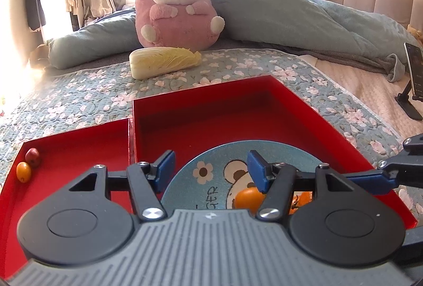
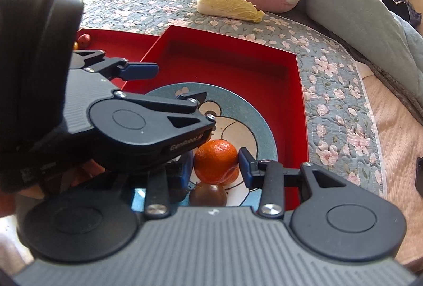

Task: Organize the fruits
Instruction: 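Lower both oranges onto the blue plate and open both tools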

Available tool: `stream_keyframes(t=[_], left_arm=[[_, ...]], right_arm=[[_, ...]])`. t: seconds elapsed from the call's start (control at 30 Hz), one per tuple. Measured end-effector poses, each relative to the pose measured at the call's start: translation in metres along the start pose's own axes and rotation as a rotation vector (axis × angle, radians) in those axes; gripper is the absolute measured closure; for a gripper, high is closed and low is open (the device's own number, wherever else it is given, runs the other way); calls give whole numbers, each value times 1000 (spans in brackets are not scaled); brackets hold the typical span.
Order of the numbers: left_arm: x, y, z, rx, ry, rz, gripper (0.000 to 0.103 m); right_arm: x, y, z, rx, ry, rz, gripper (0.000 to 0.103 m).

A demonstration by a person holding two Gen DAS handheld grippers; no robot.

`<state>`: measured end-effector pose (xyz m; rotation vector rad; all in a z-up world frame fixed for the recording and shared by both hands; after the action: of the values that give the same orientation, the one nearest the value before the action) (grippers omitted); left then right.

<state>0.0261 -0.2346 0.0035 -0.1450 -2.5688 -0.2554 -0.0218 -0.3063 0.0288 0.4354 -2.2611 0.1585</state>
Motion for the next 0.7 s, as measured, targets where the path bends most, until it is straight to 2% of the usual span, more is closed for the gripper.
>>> stream_keyframes(t=[0.3,0.7], left_arm=[[1,28,1,28,5,-27,37],[-1,53,3,50,11,-46,37]], right_arm=[[-15,7,-4,-28,19,-14,62],[-31,3,-4,-68,28,14,62]])
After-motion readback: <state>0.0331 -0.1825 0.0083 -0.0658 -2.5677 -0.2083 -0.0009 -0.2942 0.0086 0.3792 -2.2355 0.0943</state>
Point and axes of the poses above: each gripper's, at about its wrist camera, not at the fingertips, and x roughly against the way its jaws point, y to its left, z to its underside, the point moved 3 cm from there along -x, roughly the way its jaws point, and after that the axes turned 11 degrees about -z, right-handed, at the moved point
